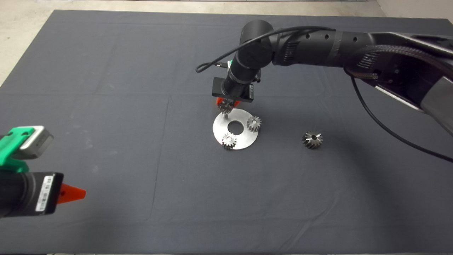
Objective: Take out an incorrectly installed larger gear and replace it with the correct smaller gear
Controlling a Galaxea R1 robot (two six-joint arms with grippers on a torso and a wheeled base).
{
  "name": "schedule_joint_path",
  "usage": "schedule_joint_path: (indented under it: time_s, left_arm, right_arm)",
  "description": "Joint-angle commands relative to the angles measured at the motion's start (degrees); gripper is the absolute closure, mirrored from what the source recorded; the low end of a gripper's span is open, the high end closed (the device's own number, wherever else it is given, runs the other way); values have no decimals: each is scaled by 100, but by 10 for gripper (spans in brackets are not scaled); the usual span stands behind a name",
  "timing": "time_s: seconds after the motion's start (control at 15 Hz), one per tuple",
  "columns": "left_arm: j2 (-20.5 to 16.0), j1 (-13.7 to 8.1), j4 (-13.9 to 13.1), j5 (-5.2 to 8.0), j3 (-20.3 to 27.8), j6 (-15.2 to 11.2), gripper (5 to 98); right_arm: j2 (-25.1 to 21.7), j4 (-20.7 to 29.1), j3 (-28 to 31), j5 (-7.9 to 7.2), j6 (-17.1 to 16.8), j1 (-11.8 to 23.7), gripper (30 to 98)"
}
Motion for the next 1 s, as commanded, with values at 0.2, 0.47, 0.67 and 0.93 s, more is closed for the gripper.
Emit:
schedule_joint_path:
  time_s: [0.2,0.47,0.67,0.93]
  left_arm:
    - [8,-5,90,365,37,-22,444]
    - [8,-5,97,365,37,-22,444]
    - [0,-5,88,365,63,-30,444]
    - [8,-5,88,365,81,-30,444]
  right_arm:
    - [34,-375,216,63,227,71,937]
    - [32,-413,251,48,244,-38,937]
    - [32,-430,260,-16,237,-46,937]
    - [-12,-439,172,-384,218,-91,937]
